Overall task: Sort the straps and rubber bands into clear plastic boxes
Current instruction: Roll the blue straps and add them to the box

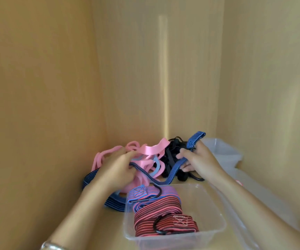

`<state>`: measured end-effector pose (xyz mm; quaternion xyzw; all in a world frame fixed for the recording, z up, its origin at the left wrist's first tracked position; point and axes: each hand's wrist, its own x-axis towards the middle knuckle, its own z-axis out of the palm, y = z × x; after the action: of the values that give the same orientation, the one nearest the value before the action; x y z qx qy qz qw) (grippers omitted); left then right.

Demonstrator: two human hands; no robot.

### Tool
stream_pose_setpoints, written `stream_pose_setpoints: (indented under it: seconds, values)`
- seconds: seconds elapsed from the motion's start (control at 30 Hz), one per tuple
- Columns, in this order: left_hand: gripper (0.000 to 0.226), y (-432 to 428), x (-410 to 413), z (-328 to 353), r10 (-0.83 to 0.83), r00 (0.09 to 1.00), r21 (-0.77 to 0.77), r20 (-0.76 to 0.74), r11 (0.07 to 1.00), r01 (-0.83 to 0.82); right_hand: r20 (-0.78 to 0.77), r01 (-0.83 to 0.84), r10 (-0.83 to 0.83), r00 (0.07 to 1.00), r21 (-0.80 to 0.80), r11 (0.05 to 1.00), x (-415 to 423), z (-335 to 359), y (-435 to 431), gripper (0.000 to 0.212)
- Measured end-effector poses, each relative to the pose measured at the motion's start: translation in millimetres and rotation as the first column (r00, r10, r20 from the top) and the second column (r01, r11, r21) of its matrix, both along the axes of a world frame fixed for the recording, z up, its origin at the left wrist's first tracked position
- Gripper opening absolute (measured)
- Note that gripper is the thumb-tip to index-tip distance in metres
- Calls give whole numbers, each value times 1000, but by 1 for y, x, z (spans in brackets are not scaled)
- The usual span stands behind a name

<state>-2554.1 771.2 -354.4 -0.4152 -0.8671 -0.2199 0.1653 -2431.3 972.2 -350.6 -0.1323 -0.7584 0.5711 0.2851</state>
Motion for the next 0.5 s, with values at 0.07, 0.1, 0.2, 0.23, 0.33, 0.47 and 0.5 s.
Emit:
stream_pose_setpoints:
  seconds: [0.07,0.1,0.2,0.23,0.33,0.47,0.5]
  values:
    - [60,5,7,0,-57,997,-15,-53,998,56,-29,-111,110,993,-47,993,0,3,-15,7]
    - [64,7,12,1,-81,995,-32,-63,996,79,-44,-177,174,984,-79,981,2,5,-22,8]
    - [87,11,24,7,-119,991,-127,-55,986,111,-43,-317,315,948,-78,945,5,6,-36,16]
    - [87,11,26,8,-133,990,-130,-36,983,127,-30,-339,338,941,-54,939,7,6,-39,19]
    - [58,10,30,8,-197,979,24,42,980,196,-42,-359,358,933,-28,933,9,6,-42,22]
    - [37,21,33,5,-253,954,157,161,961,229,-98,-381,375,922,-54,923,12,10,-41,14]
    - [38,24,32,8,-258,954,143,152,961,237,-101,-376,370,923,-47,925,13,10,-39,12]
